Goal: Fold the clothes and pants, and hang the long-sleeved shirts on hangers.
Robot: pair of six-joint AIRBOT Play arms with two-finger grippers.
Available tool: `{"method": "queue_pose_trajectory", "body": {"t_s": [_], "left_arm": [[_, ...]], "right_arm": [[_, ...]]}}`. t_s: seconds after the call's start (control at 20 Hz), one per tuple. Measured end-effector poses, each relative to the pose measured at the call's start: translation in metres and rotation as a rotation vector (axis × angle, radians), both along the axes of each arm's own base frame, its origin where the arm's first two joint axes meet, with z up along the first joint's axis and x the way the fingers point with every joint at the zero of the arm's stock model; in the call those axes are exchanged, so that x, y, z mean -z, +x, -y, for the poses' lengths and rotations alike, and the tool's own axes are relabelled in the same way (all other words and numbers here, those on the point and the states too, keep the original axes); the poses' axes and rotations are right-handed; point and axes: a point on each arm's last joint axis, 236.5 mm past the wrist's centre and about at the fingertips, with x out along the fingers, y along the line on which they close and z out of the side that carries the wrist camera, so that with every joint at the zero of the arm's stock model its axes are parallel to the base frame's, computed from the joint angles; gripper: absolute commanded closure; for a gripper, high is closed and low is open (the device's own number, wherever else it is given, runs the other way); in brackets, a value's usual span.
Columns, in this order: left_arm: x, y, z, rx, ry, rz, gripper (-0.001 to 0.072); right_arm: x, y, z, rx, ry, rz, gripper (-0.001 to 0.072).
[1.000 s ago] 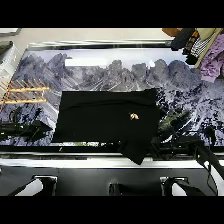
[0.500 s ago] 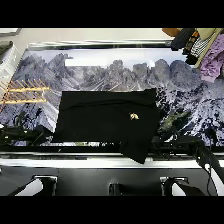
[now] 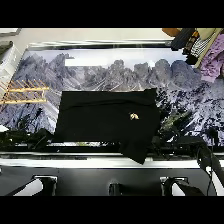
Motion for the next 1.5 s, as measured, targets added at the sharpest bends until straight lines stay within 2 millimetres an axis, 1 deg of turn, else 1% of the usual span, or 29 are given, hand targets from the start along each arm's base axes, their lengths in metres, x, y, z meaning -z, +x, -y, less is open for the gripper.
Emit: {"method": "queue_pose_trajectory", "body": {"t_s": [0.15, 0.2, 0.3, 0.35, 0.55, 0.65, 0.75, 1.0, 1.1, 1.15, 1.25, 1.3, 1.4, 1.5], "left_arm": [[0.007, 0.002, 0.006, 0.007, -0.013, -0.017, 0.0184], [0.009, 0.002, 0.01, 0.011, -0.021, -0.024, 0.0252], [0.016, 0.002, 0.015, 0.022, -0.021, -0.036, 0.064], [0.019, 0.005, 0.014, 0.021, -0.012, -0.033, 0.0691], [0.017, 0.011, 0.017, 0.024, -0.014, -0.017, 0.0692], [0.007, 0.013, 0.019, 0.025, -0.017, -0.002, 0.0692], [-0.007, 0.011, 0.018, 0.025, 0.004, 0.015, 0.0693], [-0.06, -0.001, 0.005, -0.03, 0.143, 0.109, 0.0693], [-0.077, -0.005, 0.003, -0.056, 0.181, 0.156, 0.0693], [-0.083, -0.006, 0.002, -0.065, 0.19, 0.171, 0.0693], [-0.089, -0.003, 0.002, -0.081, 0.195, 0.197, 0.0693], [-0.091, 0.004, 0.001, -0.096, 0.193, 0.216, 0.0693], [-0.096, 0.022, -0.004, -0.127, 0.191, 0.253, 0.0693], [-0.101, 0.046, -0.011, -0.151, 0.193, 0.288, 0.0693]], "right_arm": [[-0.001, -0.001, -0.001, -0.003, 0.004, -0.001, 0.0683], [-0.001, -0.001, -0.001, -0.003, 0.005, -0.001, 0.0683], [-0.003, 0.0, -0.001, -0.004, 0.004, 0.008, 0.0683], [-0.005, 0.001, -0.001, -0.004, 0.002, 0.019, 0.0683], [-0.019, 0.007, 0.0, -0.008, -0.016, 0.093, 0.0684], [-0.032, 0.007, -0.001, -0.024, -0.019, 0.141, 0.0685], [-0.046, 0.001, -0.004, -0.06, -0.021, 0.173, 0.0685], [-0.09, -0.033, -0.016, -0.106, -0.018, 0.222, 0.0686], [-0.109, -0.041, -0.017, -0.096, -0.038, 0.26, 0.0686], [-0.117, -0.039, -0.014, -0.083, -0.057, 0.285, 0.0686], [-0.127, -0.027, -0.005, -0.047, -0.104, 0.328, 0.0686], [-0.13, -0.015, 0.0, -0.024, -0.116, 0.344, 0.0686], [-0.13, 0.014, 0.009, 0.0, -0.126, 0.367, 0.0686], [-0.128, 0.05, 0.016, 0.014, -0.115, 0.379, 0.0686]]}}
